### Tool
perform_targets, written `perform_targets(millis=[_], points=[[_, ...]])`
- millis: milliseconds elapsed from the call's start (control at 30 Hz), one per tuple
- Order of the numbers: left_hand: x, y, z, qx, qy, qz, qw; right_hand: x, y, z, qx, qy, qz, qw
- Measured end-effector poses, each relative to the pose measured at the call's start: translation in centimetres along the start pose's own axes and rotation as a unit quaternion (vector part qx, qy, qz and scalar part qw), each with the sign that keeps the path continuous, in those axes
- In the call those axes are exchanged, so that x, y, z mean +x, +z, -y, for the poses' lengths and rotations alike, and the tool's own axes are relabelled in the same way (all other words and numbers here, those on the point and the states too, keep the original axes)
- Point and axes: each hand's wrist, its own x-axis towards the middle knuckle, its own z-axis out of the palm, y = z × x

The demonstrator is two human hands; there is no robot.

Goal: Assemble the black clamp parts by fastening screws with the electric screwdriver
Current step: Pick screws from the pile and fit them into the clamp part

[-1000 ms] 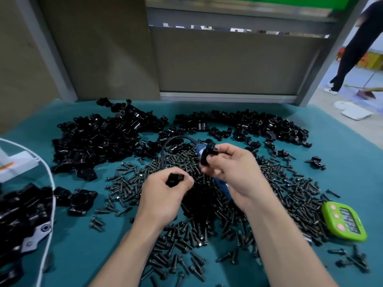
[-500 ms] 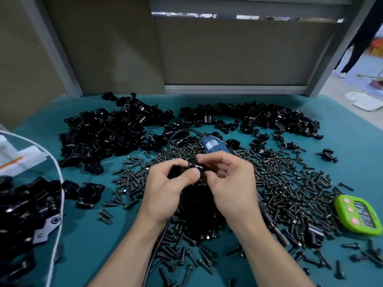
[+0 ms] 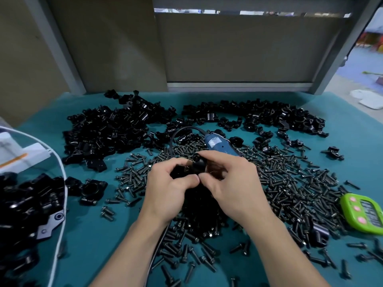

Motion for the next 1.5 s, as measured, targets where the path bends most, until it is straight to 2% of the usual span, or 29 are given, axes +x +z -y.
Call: perform_targets(millis=[67,167,267,400,533,600,700,833,933,1067,1267,1500], points=[[0.0,0.0,-0.1,-0.011,0.004,-0.006,1.0,0.2,0.3,0.3,0.109,0.04,0.004,0.993],[0.2,0.1,0.3,0.045,0.023,-0.045,0.998,0.5,0.6,0.2,0.275,0.105,-0.01,0.956],[0.4,0.5,0.6,0.132,0.047,-0.059,0.988,0.7,0.2,-0.1,0.343,0.146,-0.002,0.928],[0.2,0.7,0.6,0.192,0.047,-0.072,0.978,0.8,0.1,0.0,0.434,0.178,0.034,0.882],[-0.5,1.0,0.0,0.296,0.055,-0.025,0.953,0.8,0.2,0.0,0.469,0.198,0.041,0.86],[-0.7,1.1,-0.2,0.273,0.027,0.012,0.962,0.8,0.3,-0.1,0.458,0.199,0.036,0.866],[-0.4,1.1,-0.3,0.172,-0.017,0.028,0.985,0.7,0.5,-0.3,0.4,0.176,0.034,0.899],[-0.2,0.8,-0.1,0.093,-0.029,0.028,0.995,0.4,0.8,-0.4,0.3,0.137,0.046,0.943],[0.0,0.6,0.2,0.071,-0.026,0.029,0.997,0.4,1.0,-0.3,0.258,0.119,0.049,0.958],[0.1,0.6,0.5,0.056,-0.018,0.041,0.997,0.5,0.7,-0.4,0.235,0.121,0.055,0.963],[0.2,0.5,0.7,0.028,-0.024,0.045,0.998,0.4,0.4,0.0,0.277,0.145,0.044,0.949],[0.5,0.5,1.3,-0.066,-0.046,0.049,0.996,0.5,0.4,0.3,0.266,0.16,0.029,0.95]])
